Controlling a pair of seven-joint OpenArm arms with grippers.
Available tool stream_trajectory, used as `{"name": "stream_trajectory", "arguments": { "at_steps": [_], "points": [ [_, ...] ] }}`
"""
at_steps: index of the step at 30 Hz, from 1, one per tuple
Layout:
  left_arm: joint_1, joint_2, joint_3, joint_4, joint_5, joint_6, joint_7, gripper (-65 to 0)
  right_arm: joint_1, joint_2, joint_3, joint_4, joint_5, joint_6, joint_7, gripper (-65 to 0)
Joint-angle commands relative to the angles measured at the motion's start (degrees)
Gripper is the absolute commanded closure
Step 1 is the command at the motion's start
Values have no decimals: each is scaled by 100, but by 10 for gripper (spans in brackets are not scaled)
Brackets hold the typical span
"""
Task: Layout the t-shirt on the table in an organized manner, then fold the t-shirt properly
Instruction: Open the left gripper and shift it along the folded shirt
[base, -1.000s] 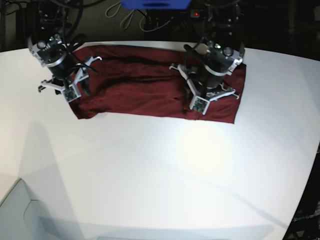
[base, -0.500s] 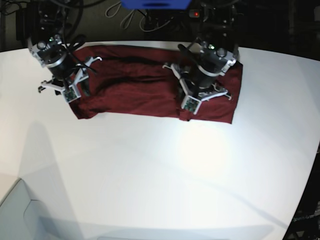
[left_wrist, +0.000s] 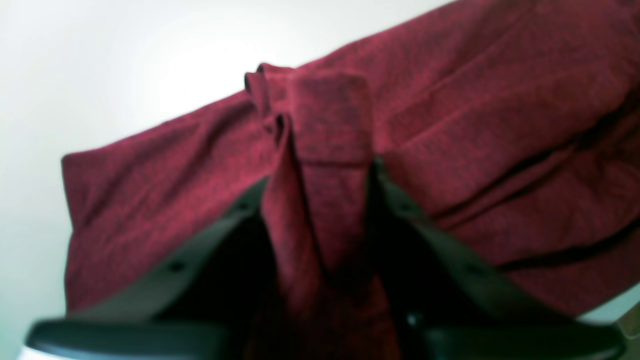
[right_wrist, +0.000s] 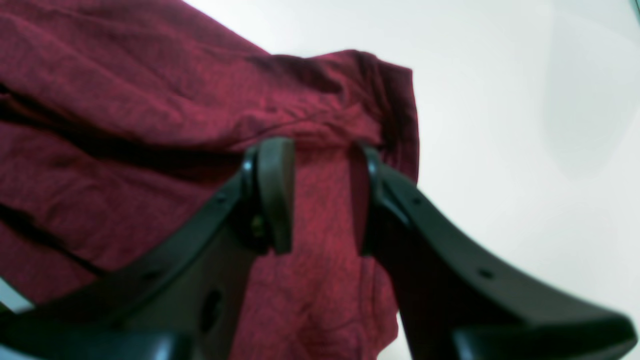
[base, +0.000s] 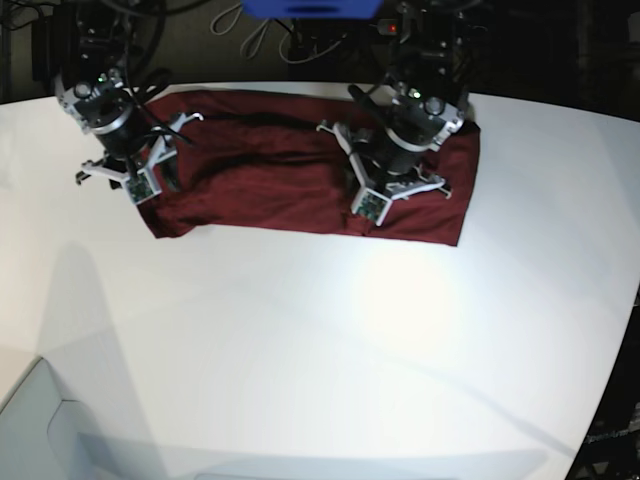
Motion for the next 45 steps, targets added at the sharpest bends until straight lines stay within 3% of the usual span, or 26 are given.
{"name": "stream_trajectory", "arguments": {
  "at_steps": [1, 5, 8, 11, 15, 21, 28, 36, 45],
  "points": [
    [-21, 40, 25, 133, -80, 5, -132, -195, 41, 35, 17, 113, 73, 5, 140, -200],
    [-12, 40, 25, 150, -97, -4, -132, -343, 68, 53, 17, 113, 73, 5, 148, -201],
    [-12, 40, 25, 150, -106, -21, -141, -412, 261, 53, 17, 104, 73, 5, 131, -217],
    [-12, 40, 16, 220, -133, -21, -141, -457, 393, 35, 114, 95, 73, 5, 131, -303],
    [-3, 40, 25, 414, -730, -21, -97, -527, 665, 61, 167, 60, 64, 5, 131, -430],
    [-3, -12, -10, 616, -1443, -4, -88, -546, 982, 299, 35, -380, 64, 5, 131, -440],
    [-188, 40, -643, 511, -1302, 5, -79, -545, 1149, 422, 44, -582, 64, 5, 131, -440],
    [-161, -3, -643, -26, -1302, 5, -70, -544, 1149, 404, 44, -582, 64, 5, 131, -440],
    [-21, 6, 623, -588, -1311, 5, -106, -544, 1140, 413, 87, -564, 64, 5, 131, -440]
  ]
}}
